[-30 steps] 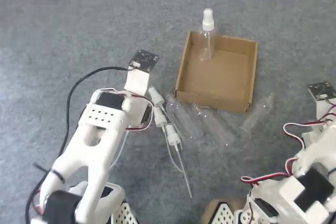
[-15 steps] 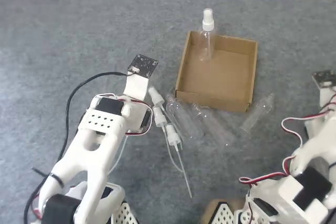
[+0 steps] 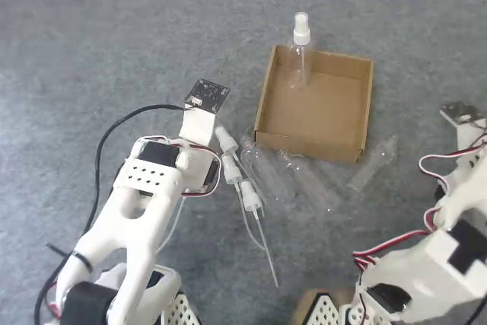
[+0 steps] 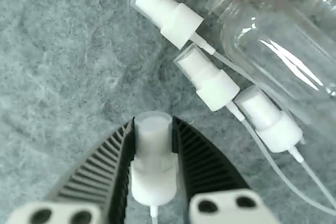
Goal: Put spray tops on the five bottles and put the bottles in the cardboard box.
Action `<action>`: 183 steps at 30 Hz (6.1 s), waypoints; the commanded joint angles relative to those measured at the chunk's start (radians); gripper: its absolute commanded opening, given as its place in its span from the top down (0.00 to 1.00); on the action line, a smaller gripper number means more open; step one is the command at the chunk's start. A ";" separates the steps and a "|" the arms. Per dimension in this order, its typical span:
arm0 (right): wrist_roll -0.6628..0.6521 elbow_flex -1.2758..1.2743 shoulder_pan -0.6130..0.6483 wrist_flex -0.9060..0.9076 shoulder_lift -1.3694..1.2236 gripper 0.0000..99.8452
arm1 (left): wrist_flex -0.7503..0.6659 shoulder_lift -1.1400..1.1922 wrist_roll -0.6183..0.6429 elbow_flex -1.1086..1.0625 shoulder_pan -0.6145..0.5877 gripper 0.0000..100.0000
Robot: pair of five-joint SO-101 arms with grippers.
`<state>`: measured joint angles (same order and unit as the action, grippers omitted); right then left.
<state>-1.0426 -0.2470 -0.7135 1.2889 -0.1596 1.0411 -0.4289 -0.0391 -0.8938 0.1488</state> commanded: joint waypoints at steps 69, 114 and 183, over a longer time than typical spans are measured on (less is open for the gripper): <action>0.945 -0.802 1.626 -1.070 0.955 0.99 | -0.066 -0.520 0.437 0.650 -0.221 0.99; 1.048 -0.864 1.626 -1.061 1.035 0.99 | -0.025 -0.572 0.416 0.501 -0.086 0.99; 1.160 -0.887 1.511 -1.102 1.035 0.99 | 0.120 -0.394 0.153 0.341 -0.084 0.86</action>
<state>0.1082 -1.1477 0.8055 0.2056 0.8286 1.1561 -0.8216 0.1619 -0.5317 0.0230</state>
